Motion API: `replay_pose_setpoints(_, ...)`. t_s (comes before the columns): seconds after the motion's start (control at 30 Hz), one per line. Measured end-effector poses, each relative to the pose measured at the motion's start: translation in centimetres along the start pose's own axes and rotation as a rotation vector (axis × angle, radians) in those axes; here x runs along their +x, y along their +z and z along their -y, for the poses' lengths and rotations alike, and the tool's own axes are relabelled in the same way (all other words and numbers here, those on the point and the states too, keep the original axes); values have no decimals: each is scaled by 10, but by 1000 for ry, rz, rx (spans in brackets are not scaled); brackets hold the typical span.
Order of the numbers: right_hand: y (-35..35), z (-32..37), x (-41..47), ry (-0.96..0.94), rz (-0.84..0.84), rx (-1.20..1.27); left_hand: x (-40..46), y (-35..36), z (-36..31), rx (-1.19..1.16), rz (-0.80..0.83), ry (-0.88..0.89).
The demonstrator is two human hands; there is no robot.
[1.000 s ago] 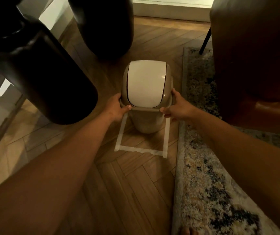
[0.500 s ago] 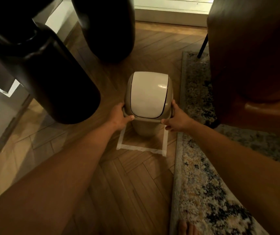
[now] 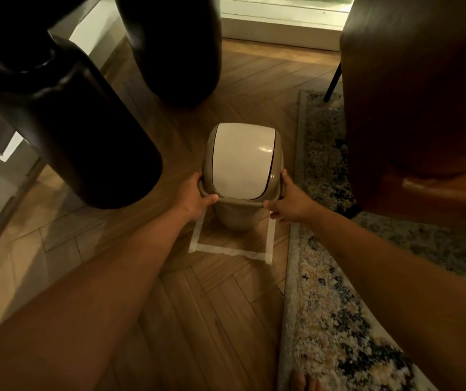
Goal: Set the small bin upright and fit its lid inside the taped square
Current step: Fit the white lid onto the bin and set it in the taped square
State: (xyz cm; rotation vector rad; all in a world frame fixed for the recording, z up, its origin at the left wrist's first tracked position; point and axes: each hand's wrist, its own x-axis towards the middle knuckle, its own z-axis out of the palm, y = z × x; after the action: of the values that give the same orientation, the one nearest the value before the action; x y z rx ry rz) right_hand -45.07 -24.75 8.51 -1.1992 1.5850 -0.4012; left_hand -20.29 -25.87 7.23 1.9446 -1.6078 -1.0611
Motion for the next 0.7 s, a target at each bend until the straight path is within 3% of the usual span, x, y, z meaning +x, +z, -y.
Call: replay_pose_setpoints(0.7, -9, 5, 12, -1, 40, -7, 19, 2, 2, 19, 2, 38)
